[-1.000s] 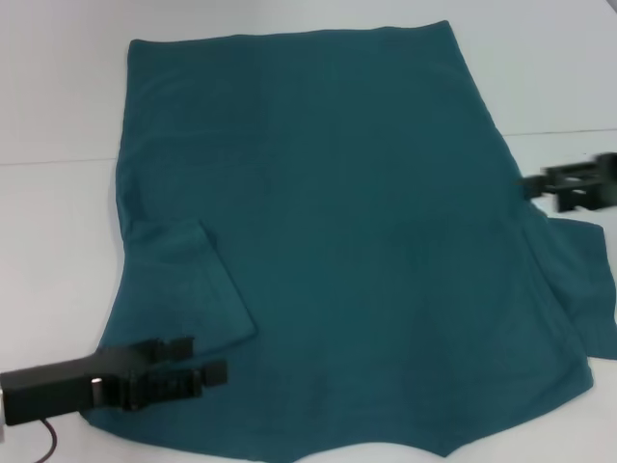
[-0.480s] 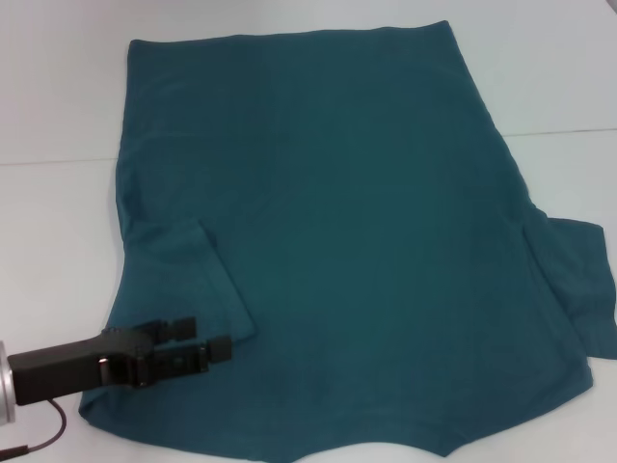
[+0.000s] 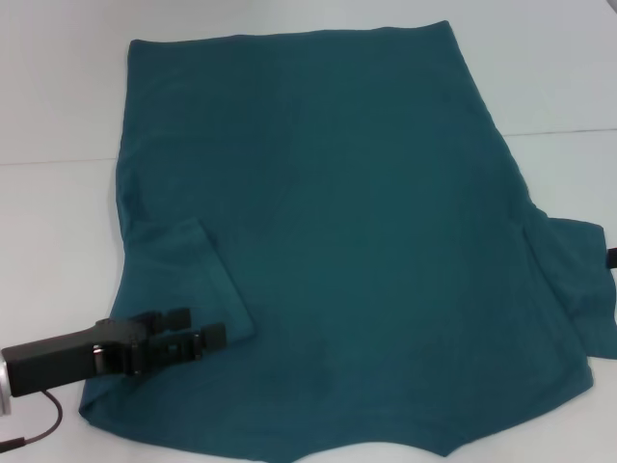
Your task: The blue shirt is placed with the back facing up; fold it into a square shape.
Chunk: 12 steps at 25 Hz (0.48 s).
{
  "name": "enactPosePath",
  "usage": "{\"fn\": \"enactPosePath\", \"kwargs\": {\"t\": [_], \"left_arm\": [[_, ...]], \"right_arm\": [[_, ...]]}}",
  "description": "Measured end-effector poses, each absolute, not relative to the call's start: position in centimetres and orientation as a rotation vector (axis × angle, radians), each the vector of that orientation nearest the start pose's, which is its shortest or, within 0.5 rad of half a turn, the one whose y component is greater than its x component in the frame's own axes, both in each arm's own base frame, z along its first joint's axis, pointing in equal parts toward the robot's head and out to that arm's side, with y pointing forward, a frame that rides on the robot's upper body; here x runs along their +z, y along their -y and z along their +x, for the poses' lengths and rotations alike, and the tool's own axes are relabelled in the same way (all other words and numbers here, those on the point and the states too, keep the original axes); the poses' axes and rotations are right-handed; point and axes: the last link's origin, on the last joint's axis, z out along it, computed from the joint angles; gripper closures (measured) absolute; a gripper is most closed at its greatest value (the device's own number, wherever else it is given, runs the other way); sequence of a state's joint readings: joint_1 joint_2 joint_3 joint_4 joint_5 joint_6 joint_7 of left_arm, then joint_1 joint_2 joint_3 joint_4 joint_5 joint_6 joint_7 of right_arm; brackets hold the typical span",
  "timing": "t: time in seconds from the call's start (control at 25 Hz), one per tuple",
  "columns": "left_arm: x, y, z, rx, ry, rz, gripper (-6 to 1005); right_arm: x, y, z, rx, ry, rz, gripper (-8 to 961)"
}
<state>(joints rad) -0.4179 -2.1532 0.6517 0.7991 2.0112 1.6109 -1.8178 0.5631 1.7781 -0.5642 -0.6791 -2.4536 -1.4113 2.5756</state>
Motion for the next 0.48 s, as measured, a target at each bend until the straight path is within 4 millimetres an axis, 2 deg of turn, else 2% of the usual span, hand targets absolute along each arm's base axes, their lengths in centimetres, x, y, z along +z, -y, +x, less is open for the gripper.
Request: {"fn": "enactPosePath", "kwargs": {"t": [0.2,0.48], "left_arm": [[0.0,-30.3,-27.4,-0.833,1.251,-2.536,36],[-0.1,-30.3,-27.5,-0.831,1.258,-2.523,36]], "right_arm": [[12.2,-36.1,36.2,0.258,-1.913,-1.791,9],[11.4,-36.5,36.3,0.241,-1.864,-1.796,9]]}}
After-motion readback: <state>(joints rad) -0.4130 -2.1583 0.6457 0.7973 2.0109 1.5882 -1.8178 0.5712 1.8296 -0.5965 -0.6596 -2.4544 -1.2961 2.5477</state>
